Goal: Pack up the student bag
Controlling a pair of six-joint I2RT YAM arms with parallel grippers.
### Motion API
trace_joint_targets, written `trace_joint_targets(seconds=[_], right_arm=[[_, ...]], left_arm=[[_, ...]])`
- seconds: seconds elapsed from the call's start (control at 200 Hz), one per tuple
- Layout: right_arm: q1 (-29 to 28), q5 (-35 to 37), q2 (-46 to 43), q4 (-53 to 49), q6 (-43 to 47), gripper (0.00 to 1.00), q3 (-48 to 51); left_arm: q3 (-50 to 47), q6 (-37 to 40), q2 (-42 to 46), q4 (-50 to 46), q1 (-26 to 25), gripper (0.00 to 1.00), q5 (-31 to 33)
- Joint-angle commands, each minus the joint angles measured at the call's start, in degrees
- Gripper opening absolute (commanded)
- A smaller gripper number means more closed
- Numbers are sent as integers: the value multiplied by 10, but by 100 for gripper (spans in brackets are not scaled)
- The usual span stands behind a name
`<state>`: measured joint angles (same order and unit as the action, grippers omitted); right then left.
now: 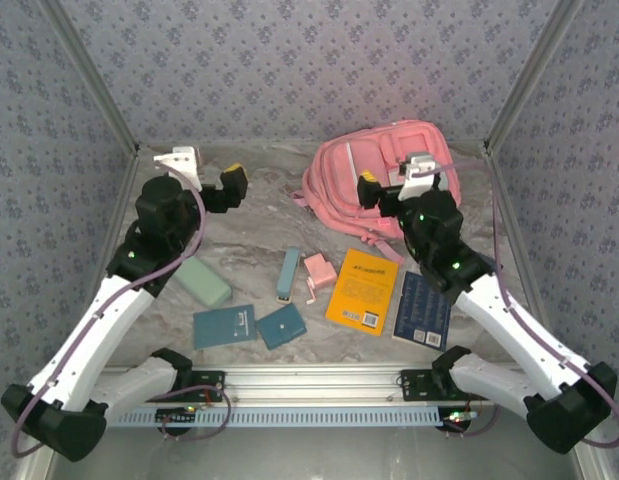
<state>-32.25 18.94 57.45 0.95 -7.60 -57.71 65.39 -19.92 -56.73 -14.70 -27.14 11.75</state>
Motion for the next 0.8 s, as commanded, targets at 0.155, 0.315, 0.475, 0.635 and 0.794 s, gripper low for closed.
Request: trace_joint_targets(seconds=[0.155,0.315,0.475,0.635,0.794], right_arm=[[105,-148,44,-145,-193,100,-64],[23,-70,228,-315,-142,100,-219],[8,-147,355,-318,-129,100,-285],[19,-168,500,-390,-103,100,-409],[11,-52,645,-479,-62,99,-575]], left_arm=[[35,-190,-31,-260,75,98,-103],[75,-142,-65,-318,60,98,-106],[49,-133,-54,-317,52,98,-76],[3,-136,-12,-278,44,98,-54],[-17,-144,6,-267,43,98,-52]])
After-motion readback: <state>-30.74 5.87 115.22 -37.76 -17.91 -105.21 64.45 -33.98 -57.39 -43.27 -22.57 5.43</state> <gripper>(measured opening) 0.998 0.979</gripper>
